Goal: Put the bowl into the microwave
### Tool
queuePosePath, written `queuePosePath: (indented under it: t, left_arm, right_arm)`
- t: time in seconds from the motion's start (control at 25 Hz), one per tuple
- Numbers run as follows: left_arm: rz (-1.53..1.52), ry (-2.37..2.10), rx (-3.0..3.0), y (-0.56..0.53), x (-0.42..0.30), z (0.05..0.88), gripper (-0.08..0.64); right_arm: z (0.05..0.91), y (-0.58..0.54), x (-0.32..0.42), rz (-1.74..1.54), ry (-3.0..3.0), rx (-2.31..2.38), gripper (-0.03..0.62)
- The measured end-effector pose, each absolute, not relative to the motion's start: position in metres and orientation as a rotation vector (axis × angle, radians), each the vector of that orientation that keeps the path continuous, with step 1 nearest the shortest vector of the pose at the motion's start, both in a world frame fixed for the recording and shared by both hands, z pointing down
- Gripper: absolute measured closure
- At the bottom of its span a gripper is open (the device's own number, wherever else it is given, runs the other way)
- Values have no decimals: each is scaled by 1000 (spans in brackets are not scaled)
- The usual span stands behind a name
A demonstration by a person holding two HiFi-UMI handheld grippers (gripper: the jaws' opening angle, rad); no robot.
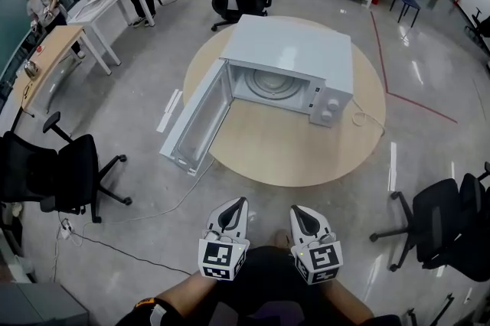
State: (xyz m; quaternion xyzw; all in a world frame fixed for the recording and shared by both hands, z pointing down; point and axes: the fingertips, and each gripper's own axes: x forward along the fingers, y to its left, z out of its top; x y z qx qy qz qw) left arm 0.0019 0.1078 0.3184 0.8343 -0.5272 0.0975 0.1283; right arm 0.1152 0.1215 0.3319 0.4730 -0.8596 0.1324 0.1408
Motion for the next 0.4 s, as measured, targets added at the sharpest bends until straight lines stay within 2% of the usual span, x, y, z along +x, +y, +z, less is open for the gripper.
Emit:
queuePosePath:
  t: [0.4]
  left_arm:
    - [283, -1512, 2453, 110, 1, 317, 514]
  right_arm:
    - [330, 124, 108, 364, -2483, 1363, 577]
